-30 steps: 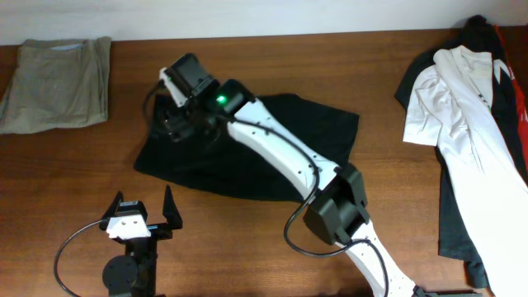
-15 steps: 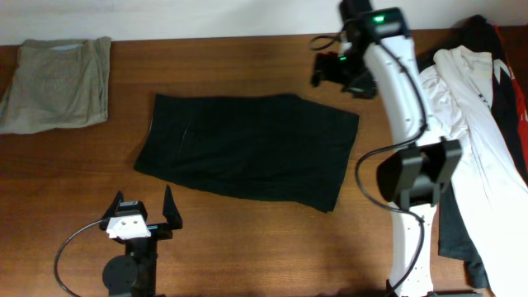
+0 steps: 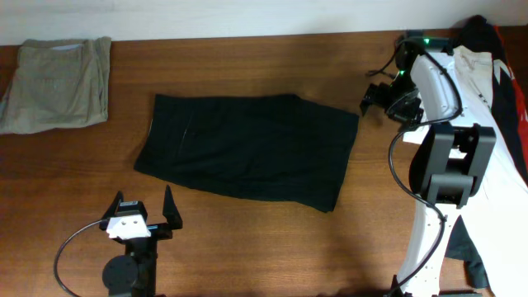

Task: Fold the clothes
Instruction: 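Grasp the black trousers and drag them left to the table center, then release the trousers and raise the right gripper back over the pile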

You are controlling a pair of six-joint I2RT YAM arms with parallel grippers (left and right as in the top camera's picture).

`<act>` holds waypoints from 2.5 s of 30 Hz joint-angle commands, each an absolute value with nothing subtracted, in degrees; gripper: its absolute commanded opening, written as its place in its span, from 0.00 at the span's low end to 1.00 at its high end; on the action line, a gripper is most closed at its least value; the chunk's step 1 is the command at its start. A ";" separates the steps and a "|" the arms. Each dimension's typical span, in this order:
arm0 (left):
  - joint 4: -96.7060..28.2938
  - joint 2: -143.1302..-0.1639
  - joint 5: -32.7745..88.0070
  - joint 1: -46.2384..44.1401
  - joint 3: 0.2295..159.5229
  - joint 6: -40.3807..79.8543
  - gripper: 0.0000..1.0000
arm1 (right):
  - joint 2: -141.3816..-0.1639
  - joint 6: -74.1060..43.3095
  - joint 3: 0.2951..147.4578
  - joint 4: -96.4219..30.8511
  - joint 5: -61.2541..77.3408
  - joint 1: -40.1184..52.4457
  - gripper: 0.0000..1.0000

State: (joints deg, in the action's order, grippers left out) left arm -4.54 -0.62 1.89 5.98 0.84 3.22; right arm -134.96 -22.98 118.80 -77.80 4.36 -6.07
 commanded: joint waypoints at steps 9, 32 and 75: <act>-4.60 -0.30 1.89 6.07 0.49 3.36 0.99 | -133.56 -19.31 112.66 -77.32 6.07 -4.43 0.99; -4.60 -0.30 1.89 6.07 0.49 3.36 0.99 | -133.51 -18.87 105.06 -55.22 4.16 4.32 0.04; -4.78 -0.30 -0.25 6.07 0.49 2.74 0.99 | -129.71 -21.50 142.34 -82.28 -2.22 -12.03 0.99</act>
State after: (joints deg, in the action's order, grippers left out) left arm -4.60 -0.62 0.56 5.98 0.84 3.20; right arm -130.56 -21.02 142.19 -82.15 -1.10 -12.19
